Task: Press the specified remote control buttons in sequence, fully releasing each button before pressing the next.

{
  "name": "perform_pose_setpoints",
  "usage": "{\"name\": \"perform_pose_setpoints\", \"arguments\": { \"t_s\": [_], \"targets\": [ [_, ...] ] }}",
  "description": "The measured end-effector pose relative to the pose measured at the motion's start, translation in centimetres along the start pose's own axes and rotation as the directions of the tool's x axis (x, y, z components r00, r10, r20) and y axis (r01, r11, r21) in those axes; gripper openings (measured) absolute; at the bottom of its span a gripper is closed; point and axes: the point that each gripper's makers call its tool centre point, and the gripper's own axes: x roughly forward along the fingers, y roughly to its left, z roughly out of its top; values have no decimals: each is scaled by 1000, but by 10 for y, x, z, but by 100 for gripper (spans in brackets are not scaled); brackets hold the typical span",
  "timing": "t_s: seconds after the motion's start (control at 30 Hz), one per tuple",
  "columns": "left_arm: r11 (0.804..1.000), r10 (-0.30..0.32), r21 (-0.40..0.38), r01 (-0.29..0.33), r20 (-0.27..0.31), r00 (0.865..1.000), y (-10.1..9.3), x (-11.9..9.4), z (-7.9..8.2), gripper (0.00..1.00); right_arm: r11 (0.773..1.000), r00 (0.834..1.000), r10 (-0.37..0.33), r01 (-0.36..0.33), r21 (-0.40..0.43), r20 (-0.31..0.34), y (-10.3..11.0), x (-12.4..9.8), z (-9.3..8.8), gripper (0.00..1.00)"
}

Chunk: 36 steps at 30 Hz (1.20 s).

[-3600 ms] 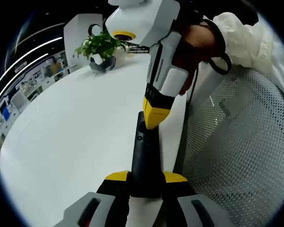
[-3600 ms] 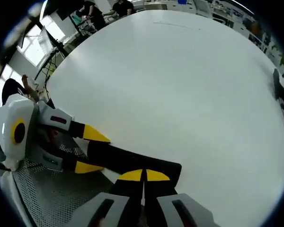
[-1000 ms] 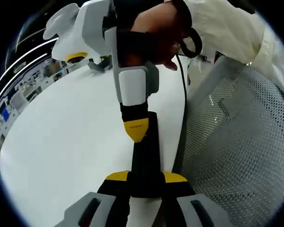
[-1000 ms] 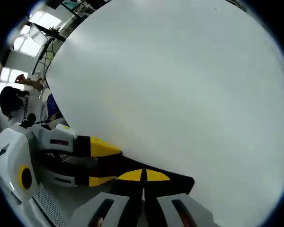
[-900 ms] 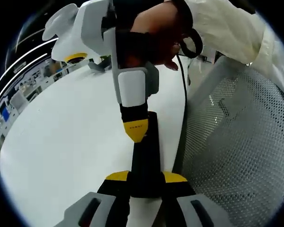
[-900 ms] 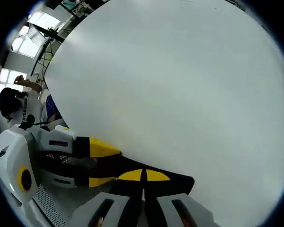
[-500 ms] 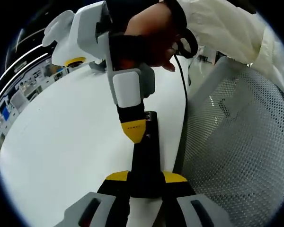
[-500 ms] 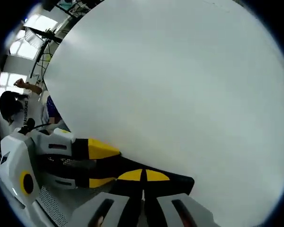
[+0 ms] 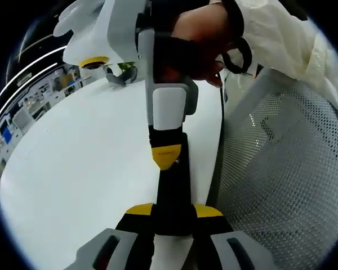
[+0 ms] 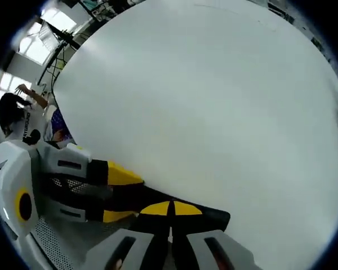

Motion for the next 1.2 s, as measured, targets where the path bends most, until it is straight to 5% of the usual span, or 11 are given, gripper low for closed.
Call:
{"name": "perform_pose_setpoints", "arguments": {
  "t_s": [0.23,1.2],
  "targets": [
    [1000,-1,1,1,-1,1000,0,0,0,24,997,998,50,-49,53,-30,3,-4,-12,0],
    [1000,-3,4,3,3,1000,-1,0,1,24,998,999,40,-41,49,14,3,-2,-12,0]
  ]
}}
